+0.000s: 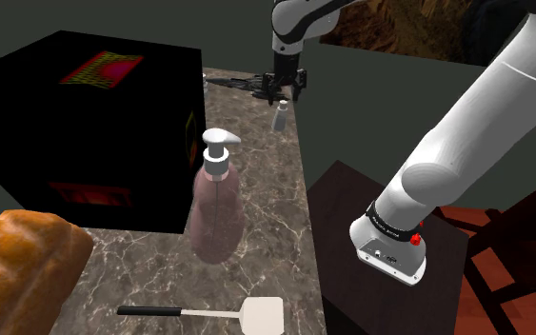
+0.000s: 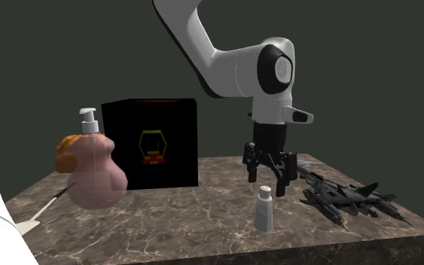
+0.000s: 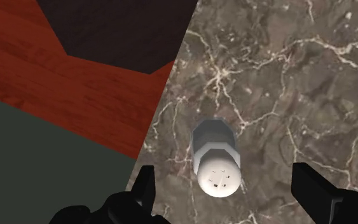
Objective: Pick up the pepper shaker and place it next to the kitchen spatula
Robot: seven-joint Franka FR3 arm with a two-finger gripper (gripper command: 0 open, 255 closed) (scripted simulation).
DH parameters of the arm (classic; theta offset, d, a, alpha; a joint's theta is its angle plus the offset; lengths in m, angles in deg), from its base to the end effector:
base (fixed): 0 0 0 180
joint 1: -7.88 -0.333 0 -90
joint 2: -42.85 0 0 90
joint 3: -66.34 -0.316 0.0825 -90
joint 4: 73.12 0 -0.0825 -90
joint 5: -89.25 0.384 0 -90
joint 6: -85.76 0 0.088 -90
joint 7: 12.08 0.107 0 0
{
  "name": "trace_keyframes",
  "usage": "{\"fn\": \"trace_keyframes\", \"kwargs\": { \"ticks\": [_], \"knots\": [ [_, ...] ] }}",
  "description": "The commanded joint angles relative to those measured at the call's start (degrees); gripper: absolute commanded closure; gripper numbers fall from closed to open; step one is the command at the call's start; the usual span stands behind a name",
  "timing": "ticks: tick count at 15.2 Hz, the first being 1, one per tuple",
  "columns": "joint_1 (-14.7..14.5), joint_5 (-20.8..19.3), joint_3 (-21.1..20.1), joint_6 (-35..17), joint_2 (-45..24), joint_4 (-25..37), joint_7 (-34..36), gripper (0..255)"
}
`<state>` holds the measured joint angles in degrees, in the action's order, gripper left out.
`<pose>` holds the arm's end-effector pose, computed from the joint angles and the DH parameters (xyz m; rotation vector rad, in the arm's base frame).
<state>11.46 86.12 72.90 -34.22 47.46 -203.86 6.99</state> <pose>0.4835 -0.0894 0.3788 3.0042 -0.7337 -0.1618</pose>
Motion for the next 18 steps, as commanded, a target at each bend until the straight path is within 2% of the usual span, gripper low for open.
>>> {"fn": "trace_keyframes", "kwargs": {
  "ticks": [1, 9, 10, 18],
  "knots": [
    [0.06, 0.03, 0.08, -2.15, -0.98, -1.15, -0.07, 0],
    [0.06, 0.03, 0.08, -2.14, -0.97, -1.15, -0.07, 0],
    [0.06, 0.03, 0.08, -2.14, -0.97, -1.15, -0.07, 255],
    [0.06, 0.04, 0.09, -2.14, -1.03, -1.08, -0.09, 255]
  ]
}}
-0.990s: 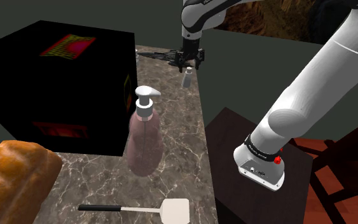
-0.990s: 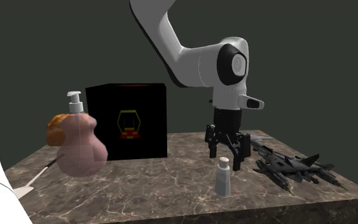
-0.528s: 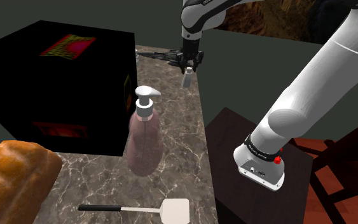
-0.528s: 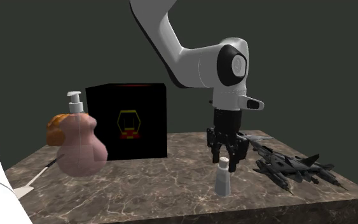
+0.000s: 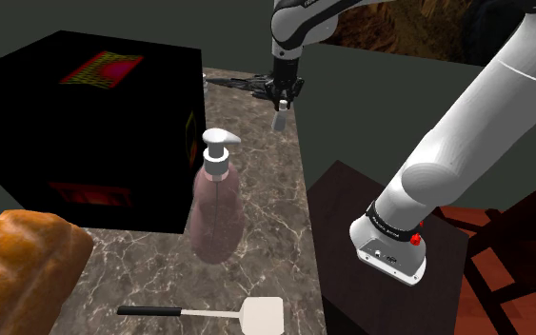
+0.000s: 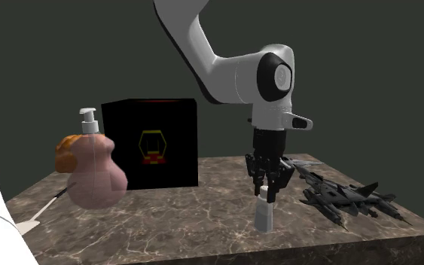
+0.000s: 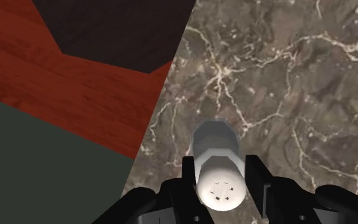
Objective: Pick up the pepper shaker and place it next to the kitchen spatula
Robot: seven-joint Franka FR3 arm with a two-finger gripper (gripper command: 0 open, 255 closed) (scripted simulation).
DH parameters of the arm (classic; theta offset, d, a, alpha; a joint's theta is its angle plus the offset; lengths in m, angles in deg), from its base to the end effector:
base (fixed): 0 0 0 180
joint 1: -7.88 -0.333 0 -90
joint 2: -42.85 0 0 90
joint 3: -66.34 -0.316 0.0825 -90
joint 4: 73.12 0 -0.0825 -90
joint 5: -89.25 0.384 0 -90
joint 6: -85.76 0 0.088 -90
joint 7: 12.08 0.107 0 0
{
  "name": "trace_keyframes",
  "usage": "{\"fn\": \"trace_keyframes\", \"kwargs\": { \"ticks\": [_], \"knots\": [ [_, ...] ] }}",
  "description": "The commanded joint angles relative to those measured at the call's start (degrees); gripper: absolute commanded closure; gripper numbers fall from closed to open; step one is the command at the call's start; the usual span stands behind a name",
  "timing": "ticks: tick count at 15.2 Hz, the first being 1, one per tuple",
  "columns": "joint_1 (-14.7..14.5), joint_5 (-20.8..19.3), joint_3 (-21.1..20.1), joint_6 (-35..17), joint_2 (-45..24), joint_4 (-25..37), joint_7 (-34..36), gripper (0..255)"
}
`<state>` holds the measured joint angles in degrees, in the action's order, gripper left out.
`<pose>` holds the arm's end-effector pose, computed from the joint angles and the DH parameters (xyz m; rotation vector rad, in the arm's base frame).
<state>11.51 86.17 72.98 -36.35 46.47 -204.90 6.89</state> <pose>0.4833 -0.0901 0.3653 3.0047 -0.7333 -0.1591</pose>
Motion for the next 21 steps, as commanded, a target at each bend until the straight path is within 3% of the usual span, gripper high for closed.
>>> {"fn": "trace_keyframes", "kwargs": {
  "ticks": [1, 21],
  "knots": [
    [0.01, -0.02, 0.01, -0.01, 0.01, -0.11, 0.02, 255],
    [-0.11, -0.26, -0.32, 15.55, 5.99, 9.50, -0.09, 255]
  ]
}}
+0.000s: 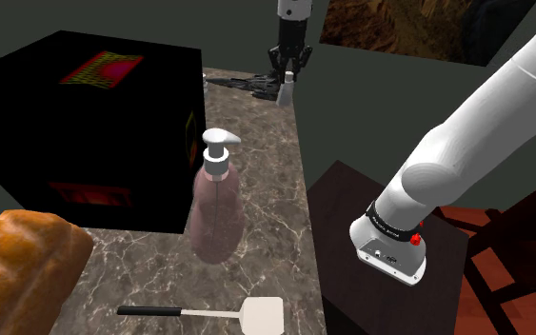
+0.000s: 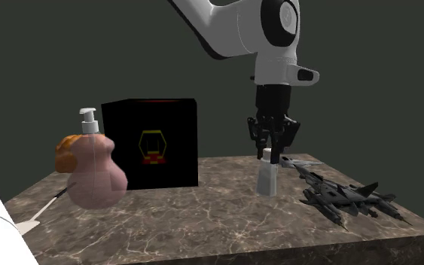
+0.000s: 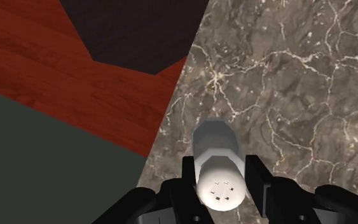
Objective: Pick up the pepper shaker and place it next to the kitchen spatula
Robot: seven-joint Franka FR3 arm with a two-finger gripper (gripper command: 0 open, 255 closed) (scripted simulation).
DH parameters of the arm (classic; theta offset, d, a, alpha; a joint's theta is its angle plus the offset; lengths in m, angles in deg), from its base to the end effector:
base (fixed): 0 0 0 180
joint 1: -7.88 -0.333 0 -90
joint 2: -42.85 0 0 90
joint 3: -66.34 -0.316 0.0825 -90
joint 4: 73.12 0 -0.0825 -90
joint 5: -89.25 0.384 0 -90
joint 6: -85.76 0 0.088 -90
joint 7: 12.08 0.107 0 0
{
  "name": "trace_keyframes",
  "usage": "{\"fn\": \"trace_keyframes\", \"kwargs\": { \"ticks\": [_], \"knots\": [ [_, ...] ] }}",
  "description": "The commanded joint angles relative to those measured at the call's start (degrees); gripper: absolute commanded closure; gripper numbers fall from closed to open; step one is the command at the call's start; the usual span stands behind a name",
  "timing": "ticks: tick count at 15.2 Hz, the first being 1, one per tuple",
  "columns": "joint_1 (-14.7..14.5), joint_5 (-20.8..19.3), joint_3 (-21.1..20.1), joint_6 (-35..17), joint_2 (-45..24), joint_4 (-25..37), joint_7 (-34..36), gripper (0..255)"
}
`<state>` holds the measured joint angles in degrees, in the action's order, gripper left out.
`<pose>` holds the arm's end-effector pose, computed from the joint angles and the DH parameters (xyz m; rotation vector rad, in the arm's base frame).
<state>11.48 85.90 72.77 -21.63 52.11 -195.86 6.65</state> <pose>0.4834 -0.0917 0.4646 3.0042 -0.7337 -0.1609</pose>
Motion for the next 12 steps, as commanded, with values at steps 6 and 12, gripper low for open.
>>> {"fn": "trace_keyframes", "kwargs": {
  "ticks": [6, 12],
  "knots": [
    [-0.12, 0.03, -0.21, 5.45, 1.16, 4.27, 0.04, 255],
    [-0.16, 0.06, -0.29, 10.06, 1.52, 8.52, -0.09, 255]
  ]
}}
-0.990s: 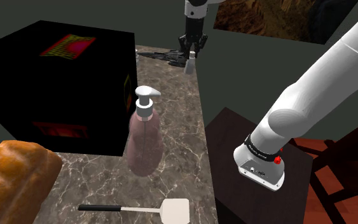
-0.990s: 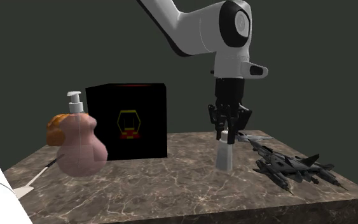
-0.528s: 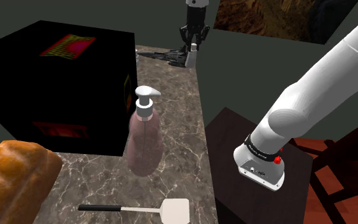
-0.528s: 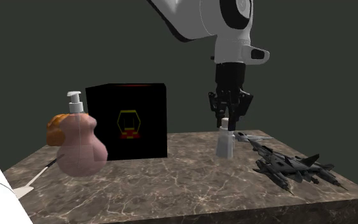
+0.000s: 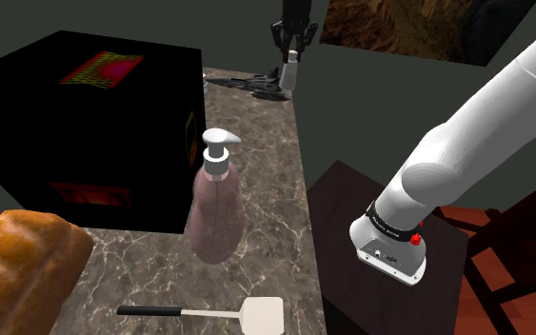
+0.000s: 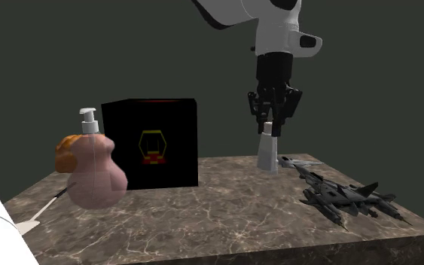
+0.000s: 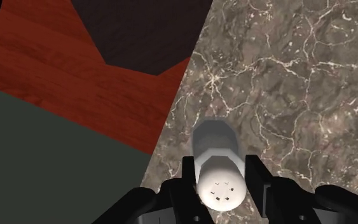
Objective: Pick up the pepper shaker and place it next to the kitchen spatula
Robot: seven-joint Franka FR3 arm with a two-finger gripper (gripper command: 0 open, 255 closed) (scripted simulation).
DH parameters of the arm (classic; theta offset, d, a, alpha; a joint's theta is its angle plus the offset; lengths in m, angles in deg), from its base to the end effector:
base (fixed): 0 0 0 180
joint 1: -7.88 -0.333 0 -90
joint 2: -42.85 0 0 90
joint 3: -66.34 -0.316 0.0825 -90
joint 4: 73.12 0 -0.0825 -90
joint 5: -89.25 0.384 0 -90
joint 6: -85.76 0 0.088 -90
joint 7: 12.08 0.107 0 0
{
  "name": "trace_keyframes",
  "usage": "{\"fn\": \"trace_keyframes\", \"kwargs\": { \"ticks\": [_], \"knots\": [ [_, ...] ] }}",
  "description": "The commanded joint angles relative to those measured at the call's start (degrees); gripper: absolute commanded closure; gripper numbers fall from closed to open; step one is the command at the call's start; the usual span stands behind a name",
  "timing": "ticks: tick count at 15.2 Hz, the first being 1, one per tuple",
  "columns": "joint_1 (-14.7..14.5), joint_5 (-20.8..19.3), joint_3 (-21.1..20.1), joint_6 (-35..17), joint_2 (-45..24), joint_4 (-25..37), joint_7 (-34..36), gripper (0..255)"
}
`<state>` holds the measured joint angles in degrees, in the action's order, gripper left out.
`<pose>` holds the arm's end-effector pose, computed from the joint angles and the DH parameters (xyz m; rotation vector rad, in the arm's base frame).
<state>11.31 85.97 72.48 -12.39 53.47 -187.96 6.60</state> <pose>0.4836 -0.0899 0.5282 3.0042 -0.7336 -0.1603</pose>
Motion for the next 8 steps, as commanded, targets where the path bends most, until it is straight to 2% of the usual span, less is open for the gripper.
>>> {"fn": "trace_keyframes", "kwargs": {
  "ticks": [1, 3, 8],
  "knots": [
    [0.00, 0.00, -0.01, 1.58, 0.18, 1.38, -0.07, 255],
    [-0.01, 0.01, -0.03, 2.48, 0.19, 2.26, -0.10, 255],
    [-2.28, 1.01, -3.62, 2.71, 7.54, -5.08, 5.61, 255]
  ]
}}
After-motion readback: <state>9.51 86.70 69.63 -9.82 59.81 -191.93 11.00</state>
